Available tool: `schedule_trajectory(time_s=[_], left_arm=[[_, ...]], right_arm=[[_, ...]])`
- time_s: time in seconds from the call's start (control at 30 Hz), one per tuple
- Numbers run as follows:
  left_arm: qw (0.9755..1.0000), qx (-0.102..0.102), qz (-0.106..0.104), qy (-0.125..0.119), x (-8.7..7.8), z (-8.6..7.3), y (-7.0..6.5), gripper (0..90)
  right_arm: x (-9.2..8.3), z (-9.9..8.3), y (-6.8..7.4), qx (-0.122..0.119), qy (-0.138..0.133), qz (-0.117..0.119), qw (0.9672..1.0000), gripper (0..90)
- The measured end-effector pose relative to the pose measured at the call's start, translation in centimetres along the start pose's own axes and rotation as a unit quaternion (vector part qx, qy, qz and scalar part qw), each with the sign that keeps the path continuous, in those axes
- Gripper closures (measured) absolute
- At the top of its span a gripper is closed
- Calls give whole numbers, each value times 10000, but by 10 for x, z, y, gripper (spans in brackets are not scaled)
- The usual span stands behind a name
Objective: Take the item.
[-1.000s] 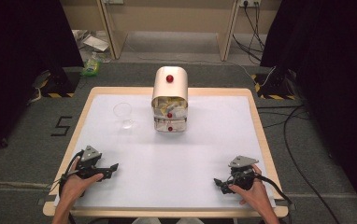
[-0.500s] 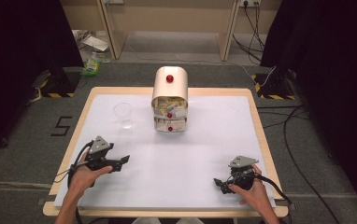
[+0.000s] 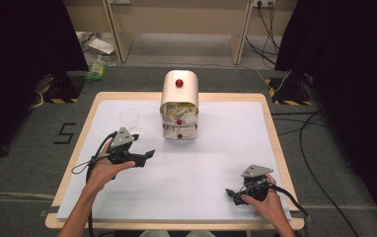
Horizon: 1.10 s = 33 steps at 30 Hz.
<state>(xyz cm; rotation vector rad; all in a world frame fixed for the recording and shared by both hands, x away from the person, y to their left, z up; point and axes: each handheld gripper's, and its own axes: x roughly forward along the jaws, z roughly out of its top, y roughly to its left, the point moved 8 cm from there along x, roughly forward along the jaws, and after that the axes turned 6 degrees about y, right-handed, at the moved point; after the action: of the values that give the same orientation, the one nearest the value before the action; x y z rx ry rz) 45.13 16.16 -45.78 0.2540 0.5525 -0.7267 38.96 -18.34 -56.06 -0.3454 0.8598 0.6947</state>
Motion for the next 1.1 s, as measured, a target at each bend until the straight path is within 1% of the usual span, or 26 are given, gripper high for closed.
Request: schedule_trajectory(time_s=[0.03,0.13,0.17,0.33,0.43,0.47,0.53,0.7,0.87,0.9,1.03,1.1], left_arm=[[10000,33,-12,-25,0,3,-1,153],[9999,47,-132,-82,2,12,-5,153],[9999,47,-132,-82,2,12,-5,153],[9997,132,-165,-113,5,22,-9,154],[9994,225,-183,-183,7,33,-13,154],[9994,225,-183,-183,7,33,-13,154],[9990,302,-229,-256,11,42,-15,155],[9984,318,-352,-322,16,54,-17,157],[9978,406,-365,-368,22,64,-19,157],[9977,394,-389,-403,23,67,-20,158],[9974,465,-387,-388,26,73,-22,159],[9969,513,-400,-437,28,80,-25,159]], right_arm=[[0,0,0,0,0,1,10000,2],[0,0,0,-1,-3,-1,10000,2],[0,0,0,-1,-3,-1,10000,2],[0,0,0,0,-1,-2,10000,2],[0,0,0,1,-1,-1,10000,2],[0,0,0,0,-1,-1,10000,2],[0,0,0,1,0,-1,10000,2],[0,0,0,0,-2,-1,10000,2],[0,0,0,1,-1,-2,10000,2],[0,0,0,0,-1,-1,10000,2],[0,0,0,12,-6,3,10000,2],[0,0,0,2,-6,1,10000,2]])
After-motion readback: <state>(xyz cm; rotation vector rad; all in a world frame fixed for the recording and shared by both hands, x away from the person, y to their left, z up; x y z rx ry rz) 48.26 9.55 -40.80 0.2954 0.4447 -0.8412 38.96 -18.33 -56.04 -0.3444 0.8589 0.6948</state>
